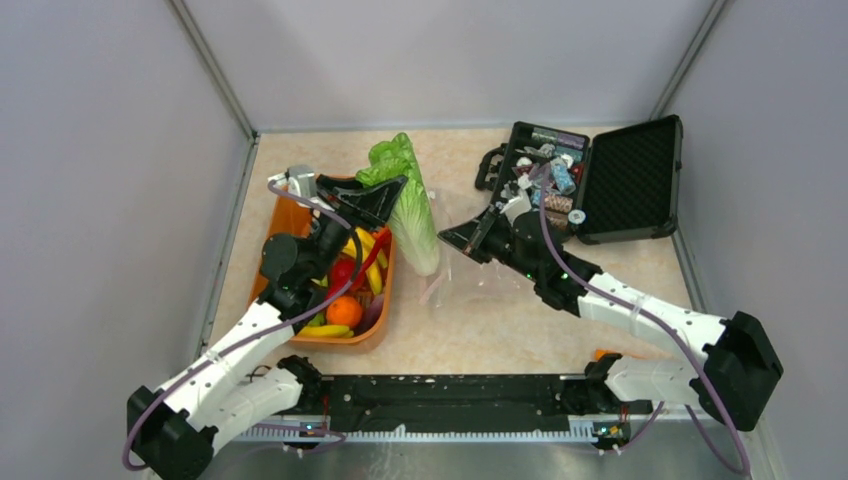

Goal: Place the food in the zip-top bag and seal the zipper

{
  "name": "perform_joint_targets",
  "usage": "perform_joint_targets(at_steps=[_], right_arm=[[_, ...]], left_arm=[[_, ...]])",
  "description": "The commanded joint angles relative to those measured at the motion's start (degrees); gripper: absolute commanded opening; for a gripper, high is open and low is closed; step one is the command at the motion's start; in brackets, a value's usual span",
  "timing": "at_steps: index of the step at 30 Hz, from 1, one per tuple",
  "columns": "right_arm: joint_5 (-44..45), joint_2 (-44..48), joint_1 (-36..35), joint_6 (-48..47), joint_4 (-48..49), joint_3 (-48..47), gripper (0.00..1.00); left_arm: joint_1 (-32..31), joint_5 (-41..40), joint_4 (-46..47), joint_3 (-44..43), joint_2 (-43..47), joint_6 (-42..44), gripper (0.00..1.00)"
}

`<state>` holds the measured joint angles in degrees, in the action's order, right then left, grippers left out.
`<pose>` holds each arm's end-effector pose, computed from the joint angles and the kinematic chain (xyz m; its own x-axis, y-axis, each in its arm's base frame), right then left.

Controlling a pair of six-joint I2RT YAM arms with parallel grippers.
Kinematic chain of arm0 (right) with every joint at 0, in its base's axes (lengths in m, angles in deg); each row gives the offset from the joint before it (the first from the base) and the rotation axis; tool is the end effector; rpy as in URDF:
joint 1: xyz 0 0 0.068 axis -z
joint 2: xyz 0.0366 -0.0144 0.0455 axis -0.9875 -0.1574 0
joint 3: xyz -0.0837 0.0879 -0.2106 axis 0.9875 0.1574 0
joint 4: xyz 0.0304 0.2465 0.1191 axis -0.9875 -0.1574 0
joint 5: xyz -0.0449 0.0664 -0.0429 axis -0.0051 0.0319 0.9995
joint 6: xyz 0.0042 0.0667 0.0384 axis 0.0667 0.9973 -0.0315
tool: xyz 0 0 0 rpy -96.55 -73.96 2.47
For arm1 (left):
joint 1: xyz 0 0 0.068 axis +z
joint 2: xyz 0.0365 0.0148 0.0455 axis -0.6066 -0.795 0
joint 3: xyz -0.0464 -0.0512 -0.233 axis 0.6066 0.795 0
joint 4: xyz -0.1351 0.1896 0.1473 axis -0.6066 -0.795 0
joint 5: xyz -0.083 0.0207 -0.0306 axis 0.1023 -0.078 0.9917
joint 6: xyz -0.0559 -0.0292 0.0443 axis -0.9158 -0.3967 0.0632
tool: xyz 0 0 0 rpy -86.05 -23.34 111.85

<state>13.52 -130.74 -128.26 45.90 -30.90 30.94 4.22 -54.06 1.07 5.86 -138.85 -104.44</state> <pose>0.2221 0.2397 0.2627 -0.7027 0.5434 -0.4593 -0.2271 0.4405 0.8686 0.2132 -0.1481 0.3684 0.0203 -0.6311 -0.7755 0.7456 0.5263 -0.4088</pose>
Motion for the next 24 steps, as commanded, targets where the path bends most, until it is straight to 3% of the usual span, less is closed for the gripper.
perform_joint_targets(at_steps=[1,7,13,24], right_arm=[[-0.33,-0.47,1.32,4.47,5.32,2.31,0.00],[-3.48,-0.28,1.53,6.59,9.47,3.64,0.00],[-3.86,-0.02,1.92,7.00,11.29,3.57,0.00],[-4.71,1.08,1.91,4.45,11.62,3.83,0.00]], left_arm=[[-0.86,-2.97,1.09,-3.06,0.71,4.50,0.00],[-3.40,-8.11,-8.11,-5.32,0.21,11.43,0.00],[-3.79,-9.64,-3.17,-2.26,1.33,9.76,0.00],[-4.08,-6.83,-18.35,-10.10,-2.01,16.20,0.00]])
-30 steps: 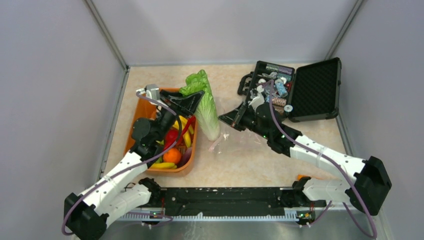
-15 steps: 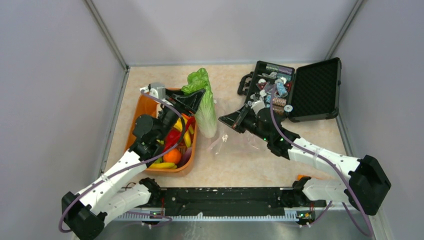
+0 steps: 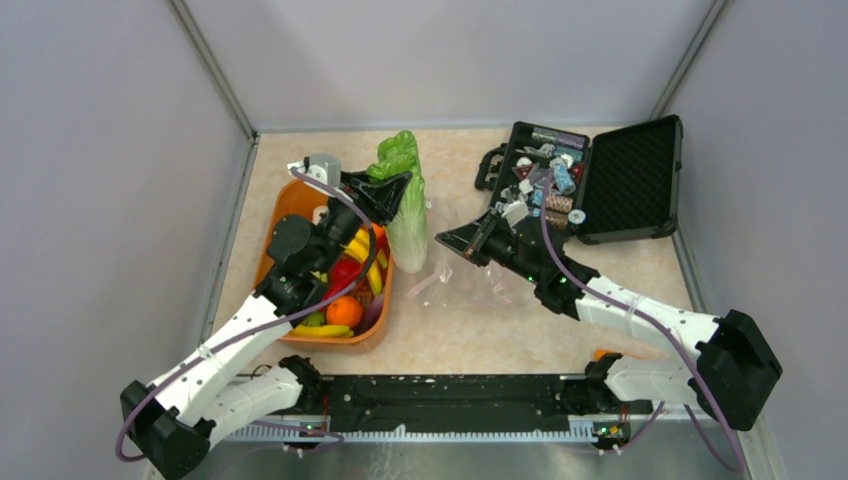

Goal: Place the food in the zip-top bag and seal the zipper

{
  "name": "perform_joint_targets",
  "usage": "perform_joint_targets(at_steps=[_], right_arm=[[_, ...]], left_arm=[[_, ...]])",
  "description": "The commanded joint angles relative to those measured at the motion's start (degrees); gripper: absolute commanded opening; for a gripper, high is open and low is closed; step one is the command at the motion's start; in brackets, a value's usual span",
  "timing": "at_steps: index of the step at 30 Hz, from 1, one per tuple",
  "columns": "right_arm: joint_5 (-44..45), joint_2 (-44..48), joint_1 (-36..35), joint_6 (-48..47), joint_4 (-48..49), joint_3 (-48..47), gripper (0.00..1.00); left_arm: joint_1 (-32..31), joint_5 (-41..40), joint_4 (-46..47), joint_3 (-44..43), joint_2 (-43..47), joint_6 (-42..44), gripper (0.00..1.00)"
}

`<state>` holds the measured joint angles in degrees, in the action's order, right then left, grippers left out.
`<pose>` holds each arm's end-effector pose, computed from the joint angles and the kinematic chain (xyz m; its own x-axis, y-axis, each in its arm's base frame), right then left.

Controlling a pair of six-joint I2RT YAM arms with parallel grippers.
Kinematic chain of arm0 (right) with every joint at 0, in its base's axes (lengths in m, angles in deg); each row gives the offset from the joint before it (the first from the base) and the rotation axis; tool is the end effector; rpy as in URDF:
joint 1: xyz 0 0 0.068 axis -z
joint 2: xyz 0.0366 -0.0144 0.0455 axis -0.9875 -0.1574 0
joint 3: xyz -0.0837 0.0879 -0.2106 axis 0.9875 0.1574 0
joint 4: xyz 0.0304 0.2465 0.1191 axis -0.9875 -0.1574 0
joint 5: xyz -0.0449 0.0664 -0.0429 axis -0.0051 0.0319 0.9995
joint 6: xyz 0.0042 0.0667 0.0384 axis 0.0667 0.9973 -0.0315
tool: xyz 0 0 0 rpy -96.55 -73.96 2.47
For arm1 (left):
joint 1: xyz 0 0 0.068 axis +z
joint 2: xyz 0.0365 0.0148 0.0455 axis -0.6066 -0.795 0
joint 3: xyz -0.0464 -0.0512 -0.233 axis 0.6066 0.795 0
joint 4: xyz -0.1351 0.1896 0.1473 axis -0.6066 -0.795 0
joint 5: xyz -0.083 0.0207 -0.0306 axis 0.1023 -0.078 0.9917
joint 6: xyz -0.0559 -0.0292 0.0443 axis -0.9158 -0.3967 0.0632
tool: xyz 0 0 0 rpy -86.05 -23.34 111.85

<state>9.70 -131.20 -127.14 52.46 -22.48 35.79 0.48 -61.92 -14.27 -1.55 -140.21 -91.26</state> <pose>0.2223 0.2371 0.2467 -0.7405 0.5729 -0.3514 -0.1886 0.3247 0.9268 0.2178 -0.1614 0.3795 0.0741 -0.4459 -0.8920 0.6370 0.7094 -0.3017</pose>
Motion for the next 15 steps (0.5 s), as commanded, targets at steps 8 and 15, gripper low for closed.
perform_joint_targets(at_steps=[8,15], right_arm=[[-1.01,3.20,0.82,-4.88,3.43,-1.13,0.00],[5.98,5.49,0.82,-6.27,-3.42,-0.23,0.00]], left_arm=[[-5.25,-4.97,-5.91,-3.74,-3.08,6.26,0.00],[-7.61,-9.10,-9.87,-7.09,-4.76,10.29,0.00]])
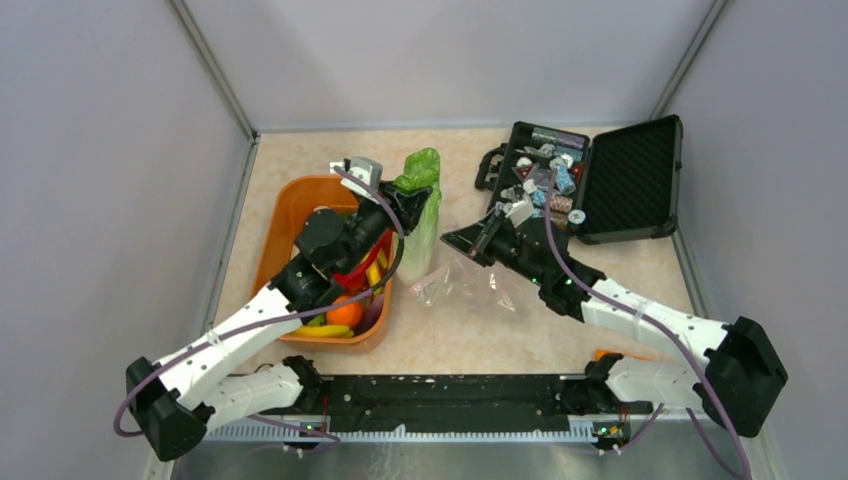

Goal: Place the food in the zip-top bag and seal the zipper

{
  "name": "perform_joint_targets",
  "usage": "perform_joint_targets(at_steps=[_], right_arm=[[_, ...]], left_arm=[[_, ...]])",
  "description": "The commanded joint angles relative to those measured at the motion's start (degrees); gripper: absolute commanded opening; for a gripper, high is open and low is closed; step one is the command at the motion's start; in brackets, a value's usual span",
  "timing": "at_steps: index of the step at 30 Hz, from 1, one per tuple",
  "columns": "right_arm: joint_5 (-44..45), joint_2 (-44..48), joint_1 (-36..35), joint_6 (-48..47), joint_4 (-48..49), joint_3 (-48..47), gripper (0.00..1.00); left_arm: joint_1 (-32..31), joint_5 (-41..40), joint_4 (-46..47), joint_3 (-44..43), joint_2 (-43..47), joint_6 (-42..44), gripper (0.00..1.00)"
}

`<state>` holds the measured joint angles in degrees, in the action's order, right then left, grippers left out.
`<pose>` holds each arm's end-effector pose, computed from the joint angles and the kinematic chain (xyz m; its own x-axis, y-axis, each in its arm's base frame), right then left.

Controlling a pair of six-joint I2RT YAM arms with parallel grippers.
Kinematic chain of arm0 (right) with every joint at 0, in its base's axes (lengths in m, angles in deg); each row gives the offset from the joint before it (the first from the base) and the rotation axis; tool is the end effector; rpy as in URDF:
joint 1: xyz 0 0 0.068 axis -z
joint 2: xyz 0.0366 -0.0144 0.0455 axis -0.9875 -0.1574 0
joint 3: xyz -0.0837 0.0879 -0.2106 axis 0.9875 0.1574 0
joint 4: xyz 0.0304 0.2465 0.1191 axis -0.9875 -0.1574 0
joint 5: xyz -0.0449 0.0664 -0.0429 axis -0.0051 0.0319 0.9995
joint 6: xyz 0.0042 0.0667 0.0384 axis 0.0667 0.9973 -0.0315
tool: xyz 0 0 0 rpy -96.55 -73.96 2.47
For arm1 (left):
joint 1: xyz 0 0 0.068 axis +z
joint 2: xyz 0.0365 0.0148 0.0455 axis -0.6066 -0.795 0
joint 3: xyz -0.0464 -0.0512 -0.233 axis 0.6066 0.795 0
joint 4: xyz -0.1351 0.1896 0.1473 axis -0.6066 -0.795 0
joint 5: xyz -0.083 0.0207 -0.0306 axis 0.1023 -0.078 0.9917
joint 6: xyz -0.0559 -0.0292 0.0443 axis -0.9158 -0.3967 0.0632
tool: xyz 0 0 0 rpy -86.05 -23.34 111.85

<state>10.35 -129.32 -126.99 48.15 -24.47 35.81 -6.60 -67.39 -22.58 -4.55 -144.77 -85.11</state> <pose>0.2199 0.2323 0.2517 -0.7168 0.5557 -0.4212 -0.2382 0.3725 0.8969 0.2160 -0.1975 0.3599 -0.0063 -0.2819 -0.9594 0.6170 0.7540 -0.2256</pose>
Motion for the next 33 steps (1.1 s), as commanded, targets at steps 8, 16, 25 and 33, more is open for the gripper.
perform_joint_targets(at_steps=[8,16,25,33], right_arm=[[9.46,7.36,0.69,-5.99,-7.20,-0.38,0.00],[10.28,5.59,0.90,-4.37,-8.22,1.14,0.00],[6.34,2.80,2.91,-2.74,-4.82,0.89,0.00],[5.67,2.04,3.18,-2.90,-4.21,-0.03,0.00]], left_arm=[[-1.44,-4.47,-3.25,-5.18,-2.45,4.75,0.00],[-1.45,-0.23,7.10,-6.05,1.15,3.34,0.00],[-1.41,-0.43,8.45,-4.76,6.46,-0.05,0.00],[-1.41,1.56,18.79,0.20,9.26,-9.98,0.00]])
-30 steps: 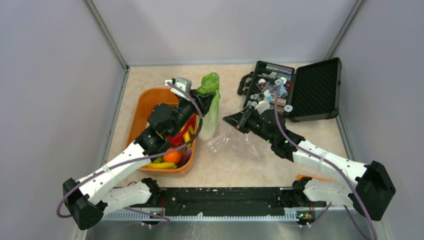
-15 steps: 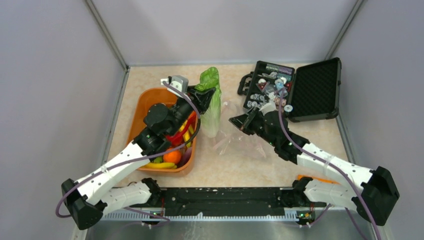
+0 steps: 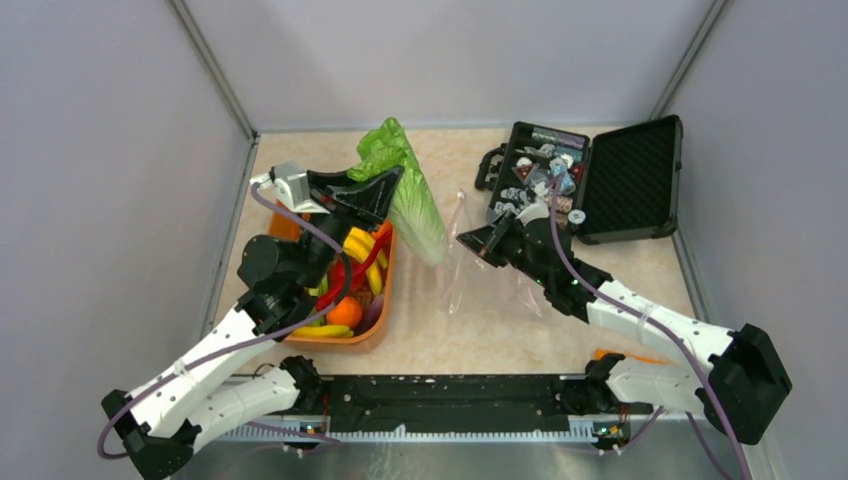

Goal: Place the food in the zip-top bag and seal the zipper

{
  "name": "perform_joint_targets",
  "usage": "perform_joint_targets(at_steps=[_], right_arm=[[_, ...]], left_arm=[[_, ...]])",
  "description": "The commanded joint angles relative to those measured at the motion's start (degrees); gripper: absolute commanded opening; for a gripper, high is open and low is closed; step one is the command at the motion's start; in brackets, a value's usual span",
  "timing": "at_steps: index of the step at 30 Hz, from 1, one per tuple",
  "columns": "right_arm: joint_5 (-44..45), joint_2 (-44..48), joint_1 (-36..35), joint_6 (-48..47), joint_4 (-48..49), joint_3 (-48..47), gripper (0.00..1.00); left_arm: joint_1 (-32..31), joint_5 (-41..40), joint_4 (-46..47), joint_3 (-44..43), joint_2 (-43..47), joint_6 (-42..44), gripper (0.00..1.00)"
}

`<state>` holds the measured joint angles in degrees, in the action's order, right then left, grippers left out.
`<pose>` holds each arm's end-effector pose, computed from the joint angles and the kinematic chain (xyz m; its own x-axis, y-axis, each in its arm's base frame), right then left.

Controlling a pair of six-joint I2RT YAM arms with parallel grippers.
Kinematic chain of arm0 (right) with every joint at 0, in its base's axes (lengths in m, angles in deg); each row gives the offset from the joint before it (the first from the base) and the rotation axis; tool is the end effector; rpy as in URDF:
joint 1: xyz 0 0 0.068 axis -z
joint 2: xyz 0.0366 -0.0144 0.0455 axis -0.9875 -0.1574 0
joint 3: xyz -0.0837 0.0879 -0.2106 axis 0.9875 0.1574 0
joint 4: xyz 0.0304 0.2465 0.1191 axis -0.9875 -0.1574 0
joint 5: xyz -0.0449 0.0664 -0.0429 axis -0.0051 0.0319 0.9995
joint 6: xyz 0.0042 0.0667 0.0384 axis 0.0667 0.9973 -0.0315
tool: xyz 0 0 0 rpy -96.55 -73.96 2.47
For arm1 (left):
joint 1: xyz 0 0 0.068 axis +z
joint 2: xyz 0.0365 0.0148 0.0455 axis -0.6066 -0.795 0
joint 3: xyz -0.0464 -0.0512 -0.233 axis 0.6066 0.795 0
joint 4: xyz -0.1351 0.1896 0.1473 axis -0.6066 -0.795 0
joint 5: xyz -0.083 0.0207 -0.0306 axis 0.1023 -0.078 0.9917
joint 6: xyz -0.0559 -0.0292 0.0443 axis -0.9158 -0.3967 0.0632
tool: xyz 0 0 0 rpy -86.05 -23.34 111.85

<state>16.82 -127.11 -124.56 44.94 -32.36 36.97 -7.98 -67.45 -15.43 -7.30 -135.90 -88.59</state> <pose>0.2271 0.2102 0.2361 -0.6489 0.5903 -0.4800 -0.1475 0.5214 0.8405 0.1729 -0.1638 0.4333 0.1548 -0.5347 -0.8307 0.6989 0.6536 -0.2904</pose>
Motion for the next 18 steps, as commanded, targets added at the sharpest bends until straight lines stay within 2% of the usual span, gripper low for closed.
perform_joint_targets(at_steps=[1,9,18], right_arm=[[-1.02,-0.12,0.79,0.20,3.72,-1.25,0.00],[-1.02,0.81,0.98,0.69,4.00,-1.38,0.00],[-4.43,2.22,2.22,4.98,7.64,-0.39,0.00]], left_arm=[[-0.03,1.49,14.02,4.20,0.13,-8.52,0.00],[-0.08,-4.61,27.56,14.88,0.50,-15.50,0.00],[-0.03,-12.73,34.76,24.35,3.14,-19.66,0.00]])
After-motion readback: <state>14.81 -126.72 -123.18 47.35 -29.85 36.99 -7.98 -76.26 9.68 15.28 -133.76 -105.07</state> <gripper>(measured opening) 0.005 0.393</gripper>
